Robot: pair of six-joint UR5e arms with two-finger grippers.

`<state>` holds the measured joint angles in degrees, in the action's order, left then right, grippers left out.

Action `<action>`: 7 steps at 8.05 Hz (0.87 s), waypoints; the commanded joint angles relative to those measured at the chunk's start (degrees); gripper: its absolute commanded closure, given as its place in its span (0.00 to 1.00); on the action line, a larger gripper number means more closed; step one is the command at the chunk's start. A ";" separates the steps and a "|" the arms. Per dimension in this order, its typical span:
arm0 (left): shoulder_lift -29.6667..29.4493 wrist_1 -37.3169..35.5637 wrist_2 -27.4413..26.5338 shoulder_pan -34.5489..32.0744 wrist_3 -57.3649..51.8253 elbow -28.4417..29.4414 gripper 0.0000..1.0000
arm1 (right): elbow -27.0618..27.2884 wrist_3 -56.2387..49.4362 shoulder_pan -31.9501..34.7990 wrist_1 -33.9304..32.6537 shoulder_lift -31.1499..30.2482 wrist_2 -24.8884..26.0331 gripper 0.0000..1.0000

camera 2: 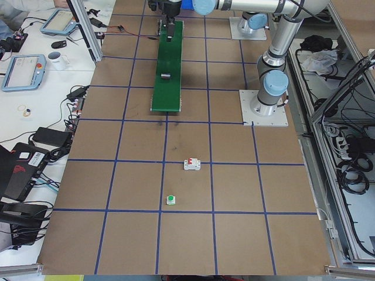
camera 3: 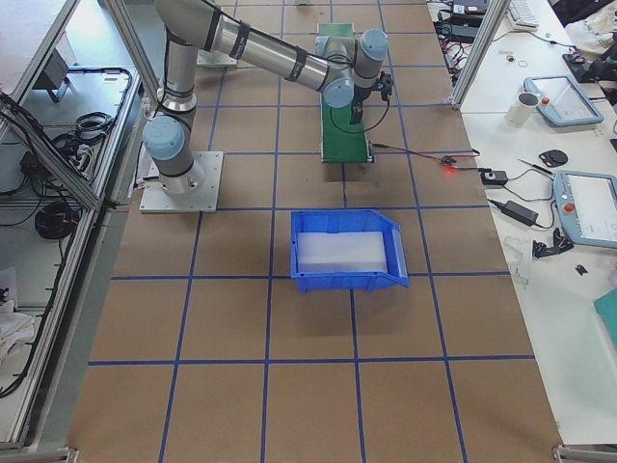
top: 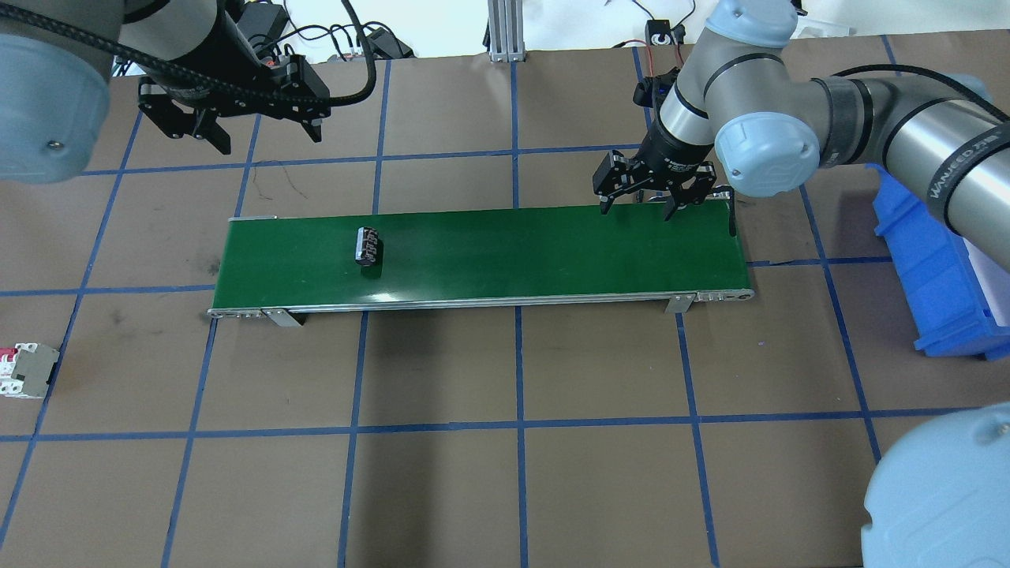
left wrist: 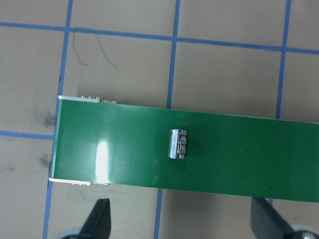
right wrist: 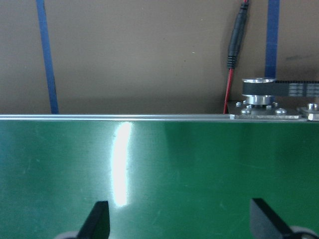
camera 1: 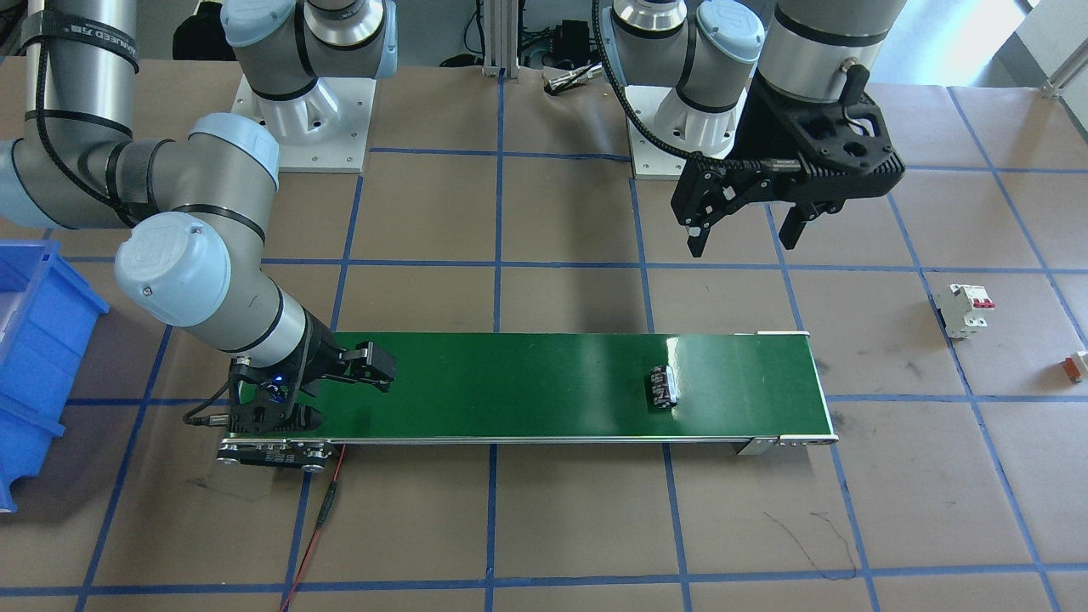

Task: Move capacitor from left to right
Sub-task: 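Raise the left arm away while the belt carries the capacitor toward the right gripper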

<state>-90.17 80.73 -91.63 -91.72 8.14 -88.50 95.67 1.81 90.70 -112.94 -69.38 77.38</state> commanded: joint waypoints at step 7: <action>3.07 13.97 0.14 -0.57 -1.29 5.36 0.00 | 1.54 -0.05 0.00 0.09 0.12 -2.68 0.00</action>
<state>-86.99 86.91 -91.50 -92.61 6.87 -83.58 96.72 1.78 90.70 -112.82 -69.27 74.69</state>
